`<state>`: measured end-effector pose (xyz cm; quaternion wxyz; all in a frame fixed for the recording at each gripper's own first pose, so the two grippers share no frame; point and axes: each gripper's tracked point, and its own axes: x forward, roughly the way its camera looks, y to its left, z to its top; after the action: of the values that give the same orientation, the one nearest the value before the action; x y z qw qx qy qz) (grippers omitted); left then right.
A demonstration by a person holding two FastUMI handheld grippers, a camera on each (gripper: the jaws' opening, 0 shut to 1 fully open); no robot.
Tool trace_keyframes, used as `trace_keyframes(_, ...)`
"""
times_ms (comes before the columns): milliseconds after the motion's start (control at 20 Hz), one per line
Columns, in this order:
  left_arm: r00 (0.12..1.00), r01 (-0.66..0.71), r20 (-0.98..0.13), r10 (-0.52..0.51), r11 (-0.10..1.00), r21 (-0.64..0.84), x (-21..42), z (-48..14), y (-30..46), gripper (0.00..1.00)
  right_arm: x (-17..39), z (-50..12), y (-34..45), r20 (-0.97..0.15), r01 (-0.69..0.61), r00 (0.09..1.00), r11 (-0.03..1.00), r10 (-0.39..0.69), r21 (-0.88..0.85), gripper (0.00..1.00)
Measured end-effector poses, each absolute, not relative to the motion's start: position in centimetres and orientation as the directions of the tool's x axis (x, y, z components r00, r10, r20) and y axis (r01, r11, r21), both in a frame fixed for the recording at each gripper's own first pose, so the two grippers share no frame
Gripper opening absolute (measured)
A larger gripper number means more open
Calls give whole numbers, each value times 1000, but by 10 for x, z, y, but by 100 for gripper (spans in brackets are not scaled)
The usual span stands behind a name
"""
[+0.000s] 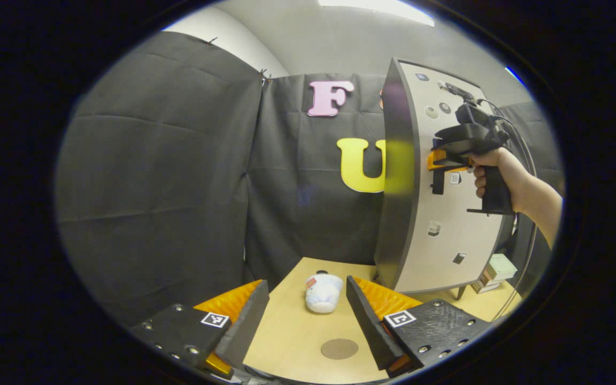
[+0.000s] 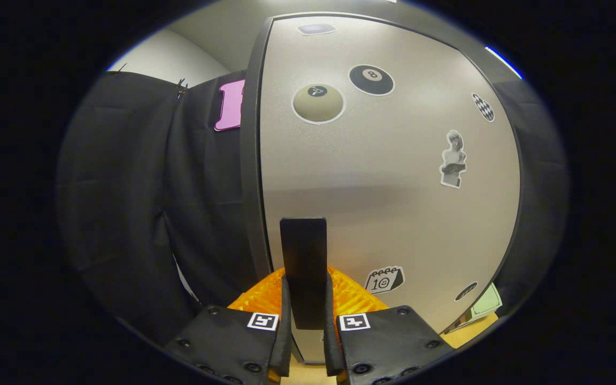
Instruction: Open the cabinet door with the right hand, grasp the bottle in the cabinet with the left hand and place it on the coaster, then close the cabinet door with the right hand.
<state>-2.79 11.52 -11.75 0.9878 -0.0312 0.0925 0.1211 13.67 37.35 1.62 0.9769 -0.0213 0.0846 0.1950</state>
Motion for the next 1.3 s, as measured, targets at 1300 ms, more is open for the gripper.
trace_keyframes(1300,953,-256,-186,241,964,-65,-63,-97,66,89,83,19,332,-170,-668,730,744,662,32,11)
